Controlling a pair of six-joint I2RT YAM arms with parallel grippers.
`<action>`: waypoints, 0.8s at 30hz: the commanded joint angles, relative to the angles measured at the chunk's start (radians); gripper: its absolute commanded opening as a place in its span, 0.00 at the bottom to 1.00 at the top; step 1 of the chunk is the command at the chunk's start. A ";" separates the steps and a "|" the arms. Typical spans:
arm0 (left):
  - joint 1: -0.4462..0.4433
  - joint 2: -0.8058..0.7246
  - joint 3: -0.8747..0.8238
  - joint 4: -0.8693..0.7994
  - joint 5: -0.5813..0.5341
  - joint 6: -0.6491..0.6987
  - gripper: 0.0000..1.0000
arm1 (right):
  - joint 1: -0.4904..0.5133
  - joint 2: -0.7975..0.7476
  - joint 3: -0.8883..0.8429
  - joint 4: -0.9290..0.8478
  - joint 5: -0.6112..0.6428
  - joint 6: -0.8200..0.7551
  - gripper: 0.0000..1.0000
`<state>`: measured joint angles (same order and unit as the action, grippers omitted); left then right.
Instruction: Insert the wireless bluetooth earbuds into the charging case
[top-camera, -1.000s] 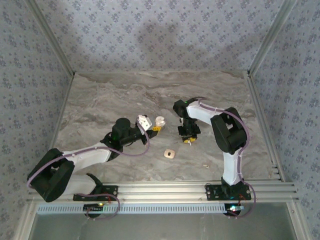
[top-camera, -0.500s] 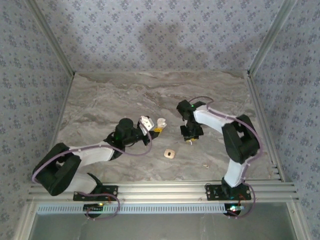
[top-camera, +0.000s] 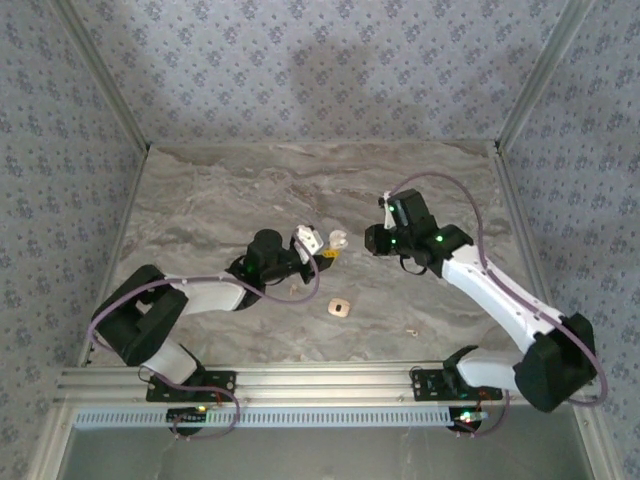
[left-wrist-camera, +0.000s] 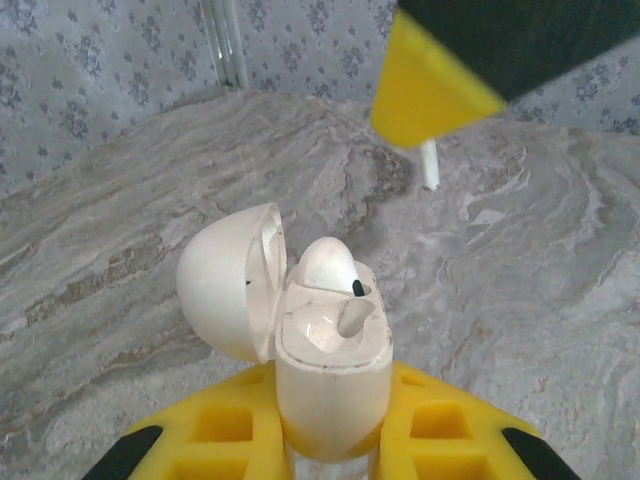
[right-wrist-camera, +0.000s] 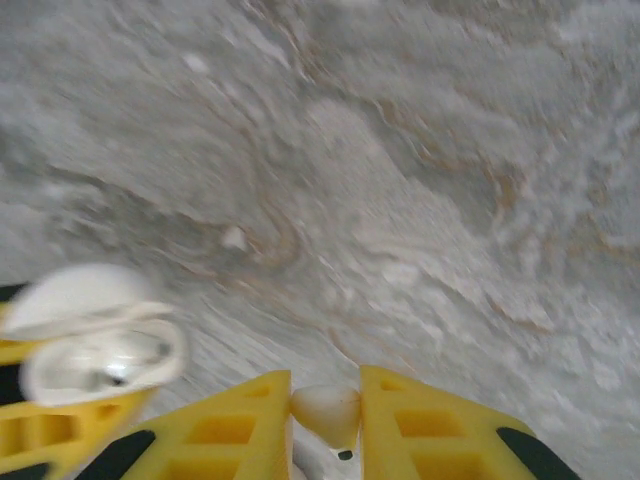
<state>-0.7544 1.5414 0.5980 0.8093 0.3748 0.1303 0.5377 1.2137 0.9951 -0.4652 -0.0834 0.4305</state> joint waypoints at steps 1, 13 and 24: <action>-0.014 0.011 0.036 0.044 0.036 -0.009 0.10 | 0.015 -0.063 -0.033 0.141 -0.057 0.010 0.24; -0.024 0.016 0.052 0.075 0.052 -0.038 0.10 | 0.083 -0.093 -0.075 0.331 -0.087 -0.019 0.24; -0.023 0.022 0.049 0.134 0.049 -0.081 0.10 | 0.107 -0.062 -0.082 0.314 -0.112 -0.059 0.24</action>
<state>-0.7689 1.5600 0.6147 0.8791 0.4042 0.0734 0.6353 1.1404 0.9264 -0.1600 -0.1738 0.3985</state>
